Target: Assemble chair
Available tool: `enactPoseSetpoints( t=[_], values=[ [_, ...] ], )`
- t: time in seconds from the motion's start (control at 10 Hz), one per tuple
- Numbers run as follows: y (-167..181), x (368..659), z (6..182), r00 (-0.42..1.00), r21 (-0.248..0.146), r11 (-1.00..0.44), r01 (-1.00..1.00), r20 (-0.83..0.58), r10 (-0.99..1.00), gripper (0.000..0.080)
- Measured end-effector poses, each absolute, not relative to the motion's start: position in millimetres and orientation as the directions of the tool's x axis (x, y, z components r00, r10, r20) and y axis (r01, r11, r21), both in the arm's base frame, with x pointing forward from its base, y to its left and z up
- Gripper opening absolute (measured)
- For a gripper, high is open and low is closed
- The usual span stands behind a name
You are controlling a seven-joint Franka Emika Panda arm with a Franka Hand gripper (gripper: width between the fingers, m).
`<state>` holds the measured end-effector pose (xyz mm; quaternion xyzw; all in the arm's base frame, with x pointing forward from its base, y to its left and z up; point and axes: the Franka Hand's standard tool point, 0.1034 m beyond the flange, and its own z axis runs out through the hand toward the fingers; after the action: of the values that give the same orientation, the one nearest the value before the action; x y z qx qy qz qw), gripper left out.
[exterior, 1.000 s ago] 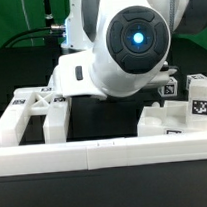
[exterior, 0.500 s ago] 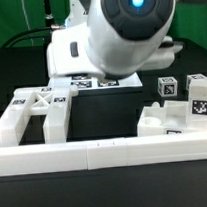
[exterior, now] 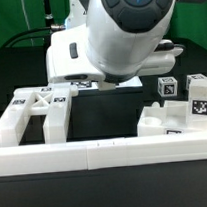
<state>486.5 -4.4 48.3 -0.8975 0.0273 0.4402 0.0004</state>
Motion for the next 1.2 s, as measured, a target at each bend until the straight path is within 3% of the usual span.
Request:
enactPoseSetpoints(
  t=[0.3, 0.7, 1.0, 1.2],
  values=[
    [4.4, 512.6, 79.1, 0.748, 0.029, -0.997, -0.066, -0.661, -0.069, 0.0285],
    [6.8, 526.7, 76.3, 0.909, 0.015, -0.997, -0.079, -0.408, -0.078, 0.0285],
    [12.5, 561.5, 101.8, 0.967, -0.024, -0.993, -0.115, -0.230, -0.106, 0.0285],
    [12.1, 562.3, 95.6, 0.989, -0.023, -0.993, -0.113, -0.095, -0.110, 0.0285]
  ],
)
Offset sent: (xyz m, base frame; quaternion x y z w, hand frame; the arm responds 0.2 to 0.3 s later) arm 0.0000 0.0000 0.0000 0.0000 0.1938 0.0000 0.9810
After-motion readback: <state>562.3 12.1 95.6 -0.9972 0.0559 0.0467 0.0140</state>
